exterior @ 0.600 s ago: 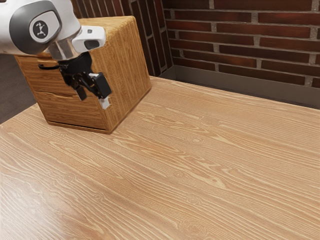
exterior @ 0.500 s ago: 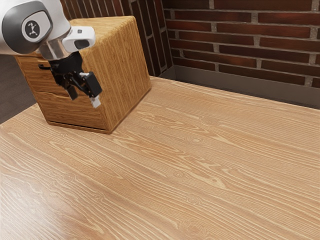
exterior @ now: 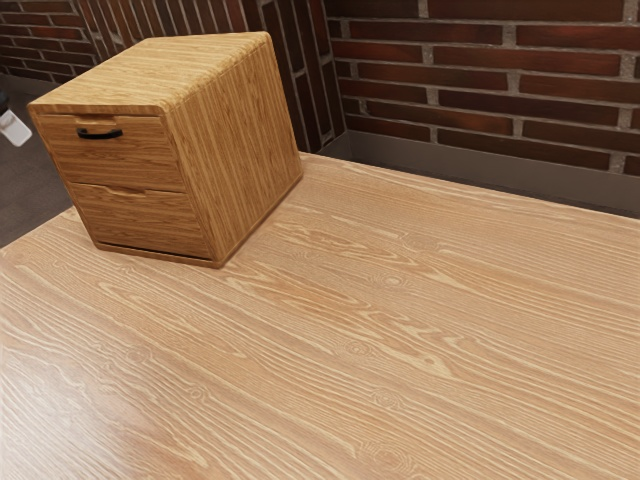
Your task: Pull the drawer handle with one arm to open the drawer
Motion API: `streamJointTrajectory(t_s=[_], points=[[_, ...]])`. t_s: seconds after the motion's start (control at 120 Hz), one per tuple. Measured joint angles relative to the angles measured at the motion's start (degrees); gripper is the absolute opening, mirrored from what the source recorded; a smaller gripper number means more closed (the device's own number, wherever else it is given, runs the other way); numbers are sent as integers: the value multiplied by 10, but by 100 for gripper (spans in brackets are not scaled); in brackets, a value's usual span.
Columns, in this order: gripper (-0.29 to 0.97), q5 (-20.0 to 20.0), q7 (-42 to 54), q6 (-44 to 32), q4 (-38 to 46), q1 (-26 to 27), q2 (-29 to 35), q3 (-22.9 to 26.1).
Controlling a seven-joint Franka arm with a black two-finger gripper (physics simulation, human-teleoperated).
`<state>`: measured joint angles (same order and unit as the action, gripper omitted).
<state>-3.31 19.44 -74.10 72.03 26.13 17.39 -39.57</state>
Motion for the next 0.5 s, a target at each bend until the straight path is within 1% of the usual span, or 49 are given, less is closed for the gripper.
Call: streamJointTrajectory(t_s=[0.267, 0.358, 0.417, 0.458, 0.483, 0.5], points=[[68, -6, 23, 24, 7, -5, 1, -20], [68, -12, 29, 29, 40, -9, 1, -33], [68, -21, 32, 31, 81, -37, 9, -36], [68, -41, 34, 32, 116, -61, 31, -36], [68, -52, 35, 32, 142, -97, 44, -28], [68, -58, 35, 33, 162, -142, 52, -17]])
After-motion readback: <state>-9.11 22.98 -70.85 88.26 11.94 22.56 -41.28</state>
